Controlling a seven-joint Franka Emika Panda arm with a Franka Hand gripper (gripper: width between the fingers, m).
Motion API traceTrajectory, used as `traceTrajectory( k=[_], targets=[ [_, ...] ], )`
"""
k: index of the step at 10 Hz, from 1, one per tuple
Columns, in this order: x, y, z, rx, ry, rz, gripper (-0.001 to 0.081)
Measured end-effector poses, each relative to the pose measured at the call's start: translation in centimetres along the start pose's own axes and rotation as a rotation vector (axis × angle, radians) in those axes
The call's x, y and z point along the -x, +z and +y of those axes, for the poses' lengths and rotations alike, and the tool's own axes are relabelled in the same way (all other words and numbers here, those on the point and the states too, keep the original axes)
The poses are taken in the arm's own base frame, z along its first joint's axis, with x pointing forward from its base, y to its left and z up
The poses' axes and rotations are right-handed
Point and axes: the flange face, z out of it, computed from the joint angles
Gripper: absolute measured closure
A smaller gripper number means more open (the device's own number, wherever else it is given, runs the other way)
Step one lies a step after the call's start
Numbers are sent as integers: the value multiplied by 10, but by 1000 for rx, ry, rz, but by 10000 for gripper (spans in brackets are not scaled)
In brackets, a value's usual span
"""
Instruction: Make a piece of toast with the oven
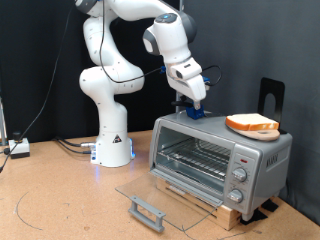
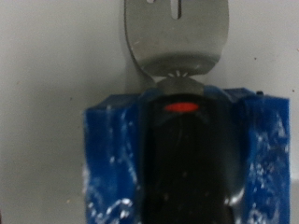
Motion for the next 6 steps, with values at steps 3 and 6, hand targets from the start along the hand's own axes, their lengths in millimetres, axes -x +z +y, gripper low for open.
traceTrajectory(
  k=[3,6],
  targets=[
    [-4,9,1,-6,2,4,-1],
    [-6,16,-5,-28,-16,9,-1]
  ],
)
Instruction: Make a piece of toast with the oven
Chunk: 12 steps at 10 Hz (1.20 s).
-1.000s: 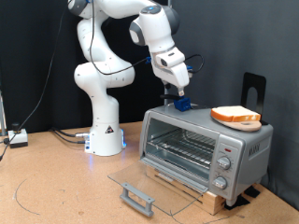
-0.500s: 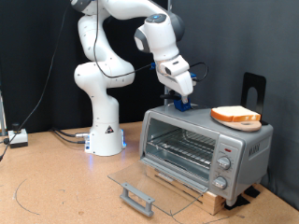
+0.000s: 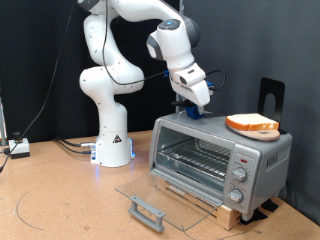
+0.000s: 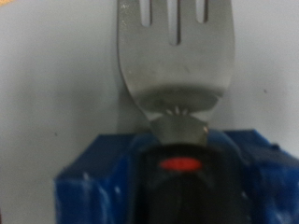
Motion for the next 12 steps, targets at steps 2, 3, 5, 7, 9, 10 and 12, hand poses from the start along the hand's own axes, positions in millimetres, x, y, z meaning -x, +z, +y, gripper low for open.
traceTrajectory(
  k=[2,3,5,7,9,10,12],
  targets=[
    [-1,3,-5,-4,-10,-3,-1],
    [-2,4,-7,0,-16,-7,-1],
    [-3,5,-8,12,-33,-5,-1],
    [-4,5,-8,17,-61,-8,-1],
    [-3,6,-7,18,-69,-22,-1],
    [-2,8,-7,20,-73,-33,-1],
    [-1,11,-6,24,-71,-46,-1]
  ],
)
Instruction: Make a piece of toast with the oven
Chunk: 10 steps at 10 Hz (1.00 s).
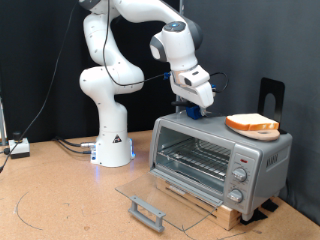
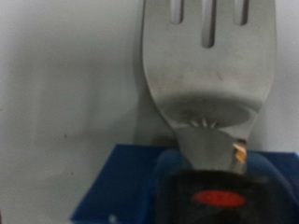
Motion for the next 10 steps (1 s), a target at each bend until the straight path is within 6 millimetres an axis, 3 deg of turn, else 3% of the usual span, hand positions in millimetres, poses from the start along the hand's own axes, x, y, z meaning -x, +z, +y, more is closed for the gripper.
traceTrajectory(
  k=[3,4,5,6,7,10],
  targets=[
    [-1,2,1,1,5,-2,-1],
    [-1,2,1,2,4,-1,89],
    [-1,2,1,2,4,0,89],
    [-2,2,1,3,4,1,284],
    [-2,2,1,3,4,2,408],
    [-3,-1,1,4,6,15,407]
  ],
)
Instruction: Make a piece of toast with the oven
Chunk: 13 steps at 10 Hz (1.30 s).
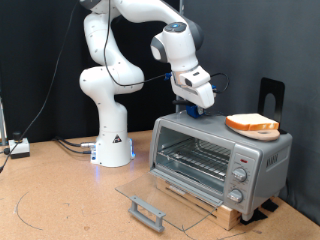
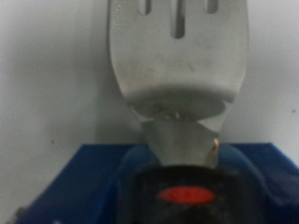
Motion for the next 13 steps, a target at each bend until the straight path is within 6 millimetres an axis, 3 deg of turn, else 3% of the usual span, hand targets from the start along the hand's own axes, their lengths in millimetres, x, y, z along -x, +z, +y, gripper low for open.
traceTrajectory(
  k=[2,6,7,9,13],
  targets=[
    [-3,-10,1,1,0,53,407],
    [3,-57,-4,-43,-8,182,409],
    [2,-56,-4,-41,-9,175,409],
    [4,-64,12,30,49,231,409],
    [34,-88,60,115,258,265,409]
  ],
)
